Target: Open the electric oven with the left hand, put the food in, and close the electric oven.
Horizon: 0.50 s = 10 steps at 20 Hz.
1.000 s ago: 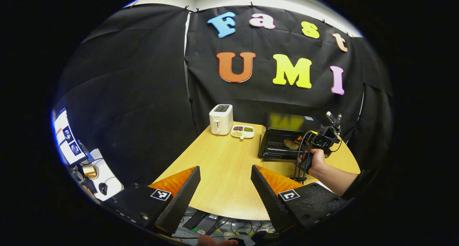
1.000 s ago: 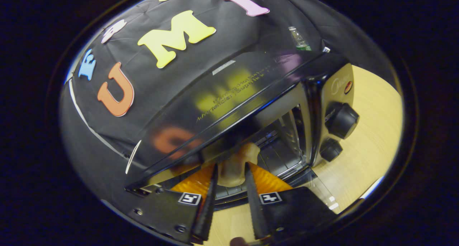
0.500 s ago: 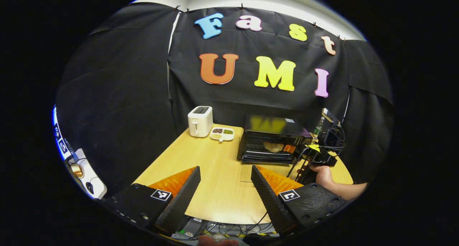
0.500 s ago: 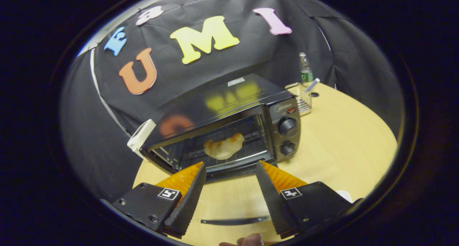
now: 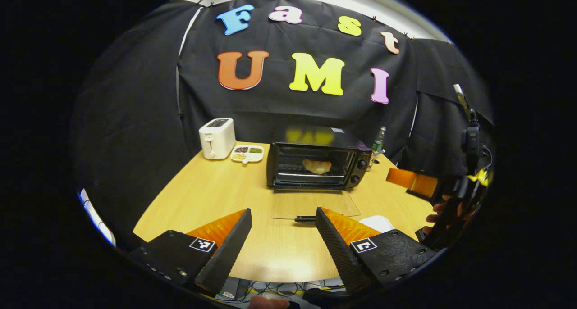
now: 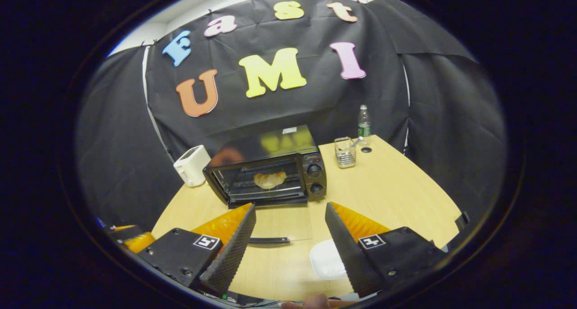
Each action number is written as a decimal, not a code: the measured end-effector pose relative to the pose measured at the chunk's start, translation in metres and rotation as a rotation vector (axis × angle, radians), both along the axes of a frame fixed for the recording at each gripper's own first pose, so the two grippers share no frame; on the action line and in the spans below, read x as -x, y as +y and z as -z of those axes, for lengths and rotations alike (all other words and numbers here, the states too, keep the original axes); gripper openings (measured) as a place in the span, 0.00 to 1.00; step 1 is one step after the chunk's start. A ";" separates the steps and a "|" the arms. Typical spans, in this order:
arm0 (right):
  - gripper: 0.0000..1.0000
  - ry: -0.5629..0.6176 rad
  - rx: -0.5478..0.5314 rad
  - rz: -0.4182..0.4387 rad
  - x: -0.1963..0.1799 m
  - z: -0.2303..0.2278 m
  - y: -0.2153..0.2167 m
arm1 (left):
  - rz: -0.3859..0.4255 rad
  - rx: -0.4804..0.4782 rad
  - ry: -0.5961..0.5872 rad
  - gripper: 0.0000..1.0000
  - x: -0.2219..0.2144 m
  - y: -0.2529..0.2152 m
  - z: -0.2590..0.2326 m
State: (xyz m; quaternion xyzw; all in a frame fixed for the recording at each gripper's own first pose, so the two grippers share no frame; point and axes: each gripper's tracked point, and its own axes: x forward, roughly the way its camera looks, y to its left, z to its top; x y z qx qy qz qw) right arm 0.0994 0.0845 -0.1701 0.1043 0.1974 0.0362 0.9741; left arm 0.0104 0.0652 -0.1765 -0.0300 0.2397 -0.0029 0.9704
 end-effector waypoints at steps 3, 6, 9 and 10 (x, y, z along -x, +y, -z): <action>0.96 -0.020 0.042 0.049 0.028 -0.016 -0.031 | 0.044 0.023 0.030 0.94 -0.006 -0.024 0.021; 0.96 -0.052 0.117 0.090 0.046 -0.036 -0.062 | 0.060 0.036 0.070 0.93 -0.011 -0.040 0.048; 0.97 -0.079 0.184 0.135 0.055 -0.049 -0.089 | 0.079 0.050 0.109 0.93 -0.020 -0.055 0.080; 0.96 -0.073 0.199 0.150 0.058 -0.049 -0.097 | 0.076 0.049 0.125 0.93 -0.018 -0.057 0.090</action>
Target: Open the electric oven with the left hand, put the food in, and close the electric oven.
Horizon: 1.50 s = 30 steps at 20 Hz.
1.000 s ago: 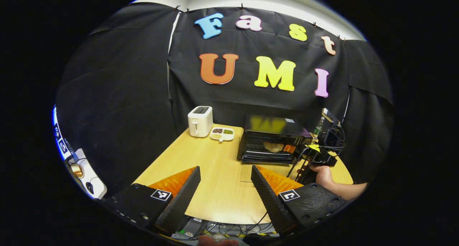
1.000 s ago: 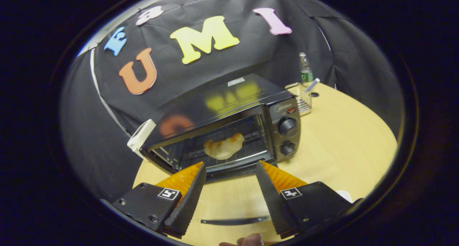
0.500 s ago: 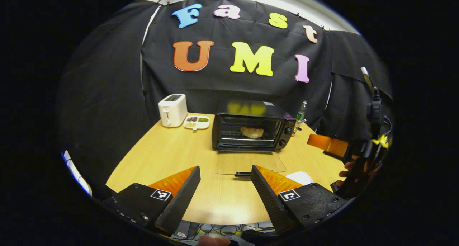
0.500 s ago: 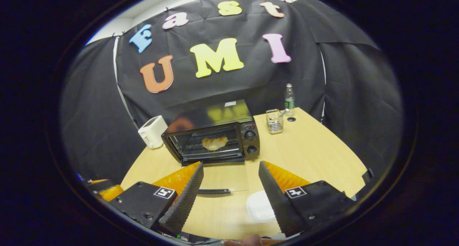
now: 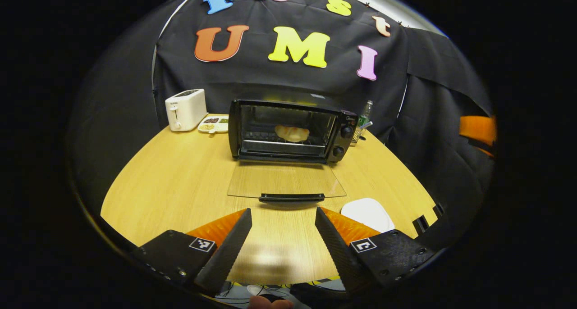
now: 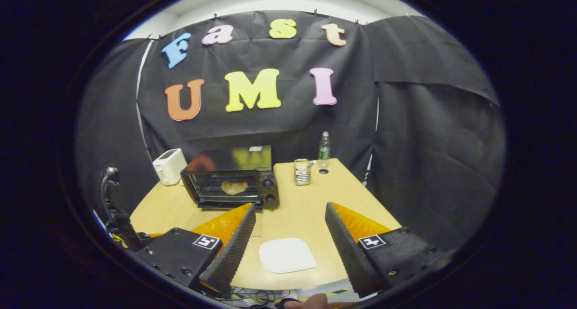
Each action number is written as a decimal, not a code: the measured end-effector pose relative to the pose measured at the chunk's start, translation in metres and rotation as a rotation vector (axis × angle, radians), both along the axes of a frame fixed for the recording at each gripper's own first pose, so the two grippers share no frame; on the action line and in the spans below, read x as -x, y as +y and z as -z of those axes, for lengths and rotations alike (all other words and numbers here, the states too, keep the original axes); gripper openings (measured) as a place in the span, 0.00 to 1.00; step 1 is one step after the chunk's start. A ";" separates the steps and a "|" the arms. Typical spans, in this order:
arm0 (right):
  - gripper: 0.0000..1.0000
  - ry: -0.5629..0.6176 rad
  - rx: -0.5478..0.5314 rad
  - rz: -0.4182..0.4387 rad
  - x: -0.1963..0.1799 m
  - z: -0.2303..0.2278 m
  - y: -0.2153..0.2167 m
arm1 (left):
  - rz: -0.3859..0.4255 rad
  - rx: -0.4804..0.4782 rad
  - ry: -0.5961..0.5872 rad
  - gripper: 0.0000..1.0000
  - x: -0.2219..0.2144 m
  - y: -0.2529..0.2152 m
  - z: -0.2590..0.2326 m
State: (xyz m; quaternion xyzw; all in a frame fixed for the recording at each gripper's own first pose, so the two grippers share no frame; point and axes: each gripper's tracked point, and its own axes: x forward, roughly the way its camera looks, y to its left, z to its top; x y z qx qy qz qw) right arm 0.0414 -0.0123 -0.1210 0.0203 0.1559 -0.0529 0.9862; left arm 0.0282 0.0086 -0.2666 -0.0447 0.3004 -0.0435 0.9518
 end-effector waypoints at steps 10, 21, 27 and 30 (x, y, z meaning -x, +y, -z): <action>0.96 0.106 0.040 0.106 0.028 0.029 -0.054 | 0.029 -0.005 0.115 0.93 -0.044 -0.030 0.083; 0.97 0.110 0.081 0.136 0.028 0.025 -0.067 | -0.002 -0.053 0.186 0.93 -0.073 -0.021 0.112; 1.00 0.104 0.094 0.130 0.027 0.022 -0.063 | 0.034 -0.068 0.193 0.93 -0.078 -0.022 0.110; 1.00 0.090 0.084 0.122 0.024 0.017 -0.054 | 0.045 -0.058 0.182 0.93 -0.079 -0.022 0.094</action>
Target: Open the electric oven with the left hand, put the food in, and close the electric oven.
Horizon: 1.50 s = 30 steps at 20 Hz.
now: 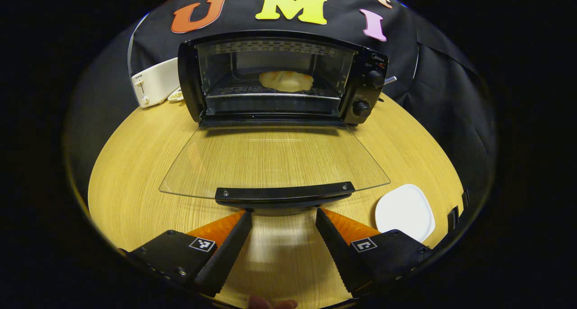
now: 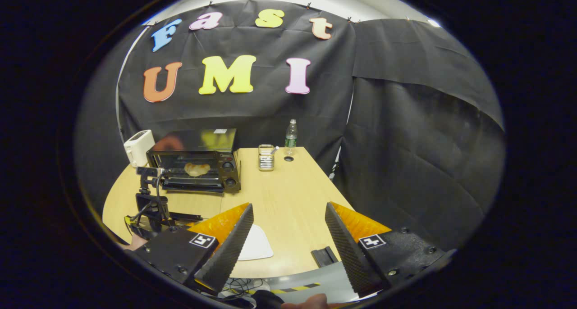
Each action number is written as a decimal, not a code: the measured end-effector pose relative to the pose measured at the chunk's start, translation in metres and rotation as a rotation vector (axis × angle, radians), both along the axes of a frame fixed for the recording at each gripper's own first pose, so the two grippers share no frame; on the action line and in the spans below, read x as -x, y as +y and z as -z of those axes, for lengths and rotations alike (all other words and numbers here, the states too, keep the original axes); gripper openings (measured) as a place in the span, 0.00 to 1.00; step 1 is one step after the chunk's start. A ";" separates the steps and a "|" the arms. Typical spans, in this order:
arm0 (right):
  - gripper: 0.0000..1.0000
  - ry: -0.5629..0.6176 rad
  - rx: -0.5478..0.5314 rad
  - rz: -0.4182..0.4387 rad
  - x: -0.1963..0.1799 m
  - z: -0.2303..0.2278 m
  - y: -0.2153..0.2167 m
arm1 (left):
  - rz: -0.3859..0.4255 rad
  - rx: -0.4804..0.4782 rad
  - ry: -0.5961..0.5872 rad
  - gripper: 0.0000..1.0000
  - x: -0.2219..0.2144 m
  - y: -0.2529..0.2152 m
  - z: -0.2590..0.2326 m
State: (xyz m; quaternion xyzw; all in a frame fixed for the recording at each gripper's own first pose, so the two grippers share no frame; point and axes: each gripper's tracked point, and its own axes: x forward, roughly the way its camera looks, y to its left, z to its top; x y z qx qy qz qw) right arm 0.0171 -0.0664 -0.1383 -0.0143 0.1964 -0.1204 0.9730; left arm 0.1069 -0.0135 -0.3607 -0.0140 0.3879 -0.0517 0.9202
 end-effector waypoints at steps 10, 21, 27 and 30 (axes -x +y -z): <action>0.97 -0.083 -0.028 -0.003 0.005 -0.022 0.015 | 0.026 -0.005 -0.289 0.94 -0.067 0.006 -0.121; 0.99 -0.282 -0.047 -0.064 -0.013 -0.096 0.056 | 0.053 0.049 -0.691 0.93 -0.033 0.020 -0.327; 0.97 -0.348 -0.060 -0.181 -0.005 -0.128 0.091 | -0.014 0.019 -0.768 0.93 0.040 0.046 -0.377; 0.97 -0.361 -0.041 -0.260 0.012 -0.137 0.103 | -0.082 0.001 -0.786 0.93 0.080 0.052 -0.395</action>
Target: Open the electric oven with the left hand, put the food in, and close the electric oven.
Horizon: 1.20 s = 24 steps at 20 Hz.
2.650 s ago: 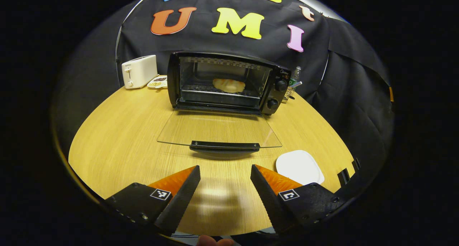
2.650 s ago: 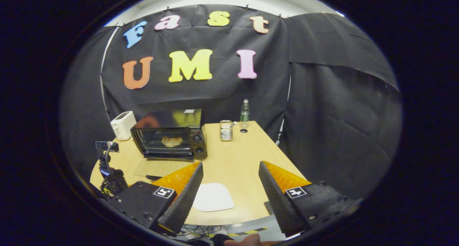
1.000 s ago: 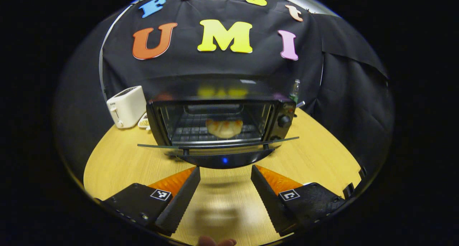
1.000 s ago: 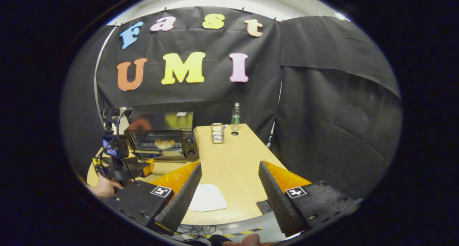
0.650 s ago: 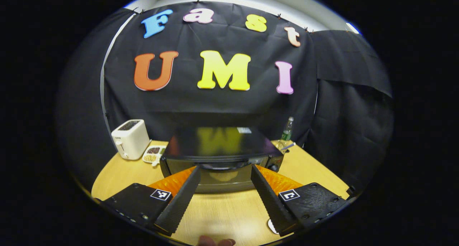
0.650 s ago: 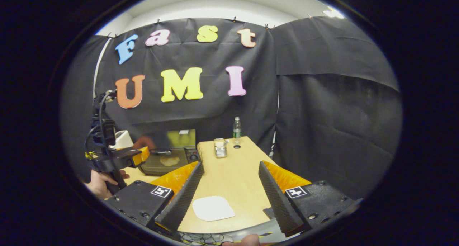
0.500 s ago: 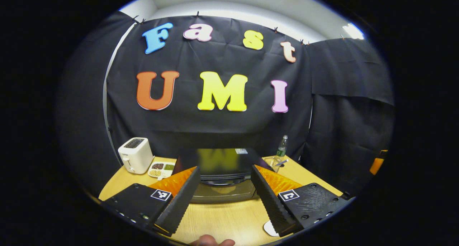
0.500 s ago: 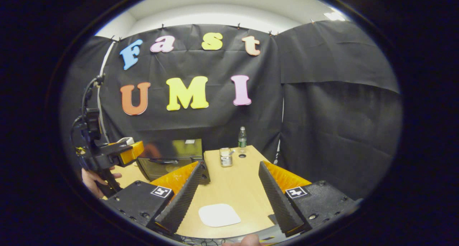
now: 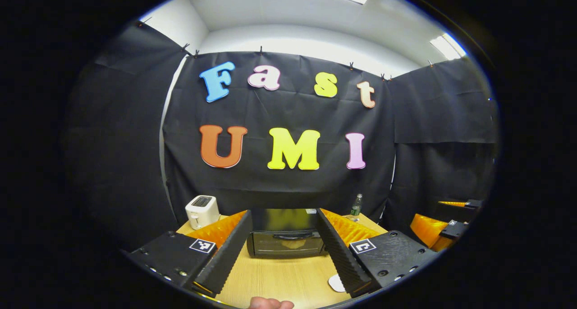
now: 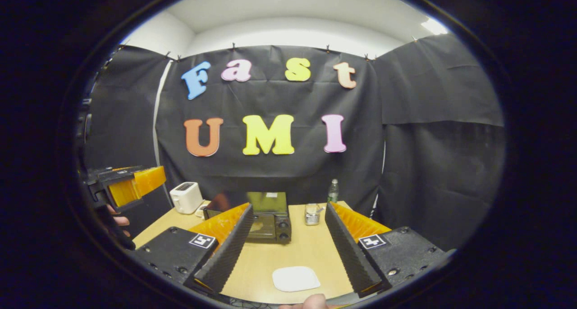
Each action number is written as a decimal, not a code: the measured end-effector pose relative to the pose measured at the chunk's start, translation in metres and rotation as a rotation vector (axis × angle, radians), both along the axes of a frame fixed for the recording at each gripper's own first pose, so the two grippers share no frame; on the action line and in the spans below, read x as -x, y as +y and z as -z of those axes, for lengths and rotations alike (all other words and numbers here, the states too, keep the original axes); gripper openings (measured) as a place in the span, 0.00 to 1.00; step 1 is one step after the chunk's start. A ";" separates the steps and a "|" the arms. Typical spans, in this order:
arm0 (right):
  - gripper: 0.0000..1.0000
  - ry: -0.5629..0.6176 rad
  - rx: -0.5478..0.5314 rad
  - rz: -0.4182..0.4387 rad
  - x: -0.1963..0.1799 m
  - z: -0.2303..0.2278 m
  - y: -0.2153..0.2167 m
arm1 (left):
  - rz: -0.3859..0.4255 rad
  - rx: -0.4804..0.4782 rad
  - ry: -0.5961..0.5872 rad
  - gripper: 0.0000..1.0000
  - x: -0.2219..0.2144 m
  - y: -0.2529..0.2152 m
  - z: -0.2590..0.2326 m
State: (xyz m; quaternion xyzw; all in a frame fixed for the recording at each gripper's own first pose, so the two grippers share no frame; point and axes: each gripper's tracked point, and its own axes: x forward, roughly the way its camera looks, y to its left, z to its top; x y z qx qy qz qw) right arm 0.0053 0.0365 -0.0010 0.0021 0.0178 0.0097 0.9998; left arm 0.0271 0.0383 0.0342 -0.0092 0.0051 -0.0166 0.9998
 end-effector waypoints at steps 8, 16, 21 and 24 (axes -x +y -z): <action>0.97 -0.028 -0.022 -0.107 0.051 -0.005 -0.015 | -0.080 0.024 0.000 0.93 0.099 -0.034 0.001; 0.98 -0.032 -0.021 -0.163 0.090 -0.010 -0.014 | -0.080 0.057 0.009 0.92 0.139 -0.056 0.001; 0.99 -0.037 -0.025 -0.149 0.096 -0.015 -0.004 | -0.083 0.051 0.011 0.93 0.141 -0.042 0.003; 1.00 -0.034 -0.026 -0.148 0.096 -0.016 0.004 | -0.079 0.047 0.019 0.92 0.139 -0.039 0.005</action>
